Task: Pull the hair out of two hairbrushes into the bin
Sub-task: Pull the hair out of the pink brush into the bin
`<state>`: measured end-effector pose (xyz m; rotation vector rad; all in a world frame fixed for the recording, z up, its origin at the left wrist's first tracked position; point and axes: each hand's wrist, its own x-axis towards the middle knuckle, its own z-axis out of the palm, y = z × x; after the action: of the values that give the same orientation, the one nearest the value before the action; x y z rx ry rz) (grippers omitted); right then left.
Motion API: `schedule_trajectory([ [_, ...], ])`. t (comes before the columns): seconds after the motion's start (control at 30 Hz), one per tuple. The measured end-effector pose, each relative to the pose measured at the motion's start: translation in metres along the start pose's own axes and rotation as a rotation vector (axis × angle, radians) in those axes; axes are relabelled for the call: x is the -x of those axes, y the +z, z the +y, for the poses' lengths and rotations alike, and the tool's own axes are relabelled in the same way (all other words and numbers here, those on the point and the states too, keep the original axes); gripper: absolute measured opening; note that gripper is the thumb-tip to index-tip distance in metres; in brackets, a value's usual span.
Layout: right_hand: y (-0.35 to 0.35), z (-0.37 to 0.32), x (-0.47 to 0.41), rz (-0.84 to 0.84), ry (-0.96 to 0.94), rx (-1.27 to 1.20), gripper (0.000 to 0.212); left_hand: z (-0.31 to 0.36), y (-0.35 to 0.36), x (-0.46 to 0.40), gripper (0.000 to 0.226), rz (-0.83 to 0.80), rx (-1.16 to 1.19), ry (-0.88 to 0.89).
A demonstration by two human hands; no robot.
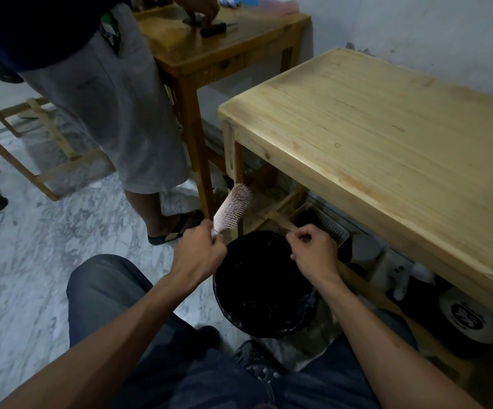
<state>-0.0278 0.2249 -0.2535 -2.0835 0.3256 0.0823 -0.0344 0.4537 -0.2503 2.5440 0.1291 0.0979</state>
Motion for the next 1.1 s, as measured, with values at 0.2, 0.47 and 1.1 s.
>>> schedule_trajectory([
  [0.2,-0.005,0.002,-0.002,-0.134,0.098,0.125,0.014,0.002,0.002,0.001,0.017,0.037,-0.021,0.061],
  [0.47,0.013,-0.018,-0.011,-0.294,0.114,-0.32,0.053,0.011,0.004,0.008,0.025,0.034,-0.052,0.211],
  [1.1,0.01,0.013,-0.013,-0.299,0.069,-0.208,0.008,0.001,-0.003,0.002,0.017,0.051,-0.004,0.111],
])
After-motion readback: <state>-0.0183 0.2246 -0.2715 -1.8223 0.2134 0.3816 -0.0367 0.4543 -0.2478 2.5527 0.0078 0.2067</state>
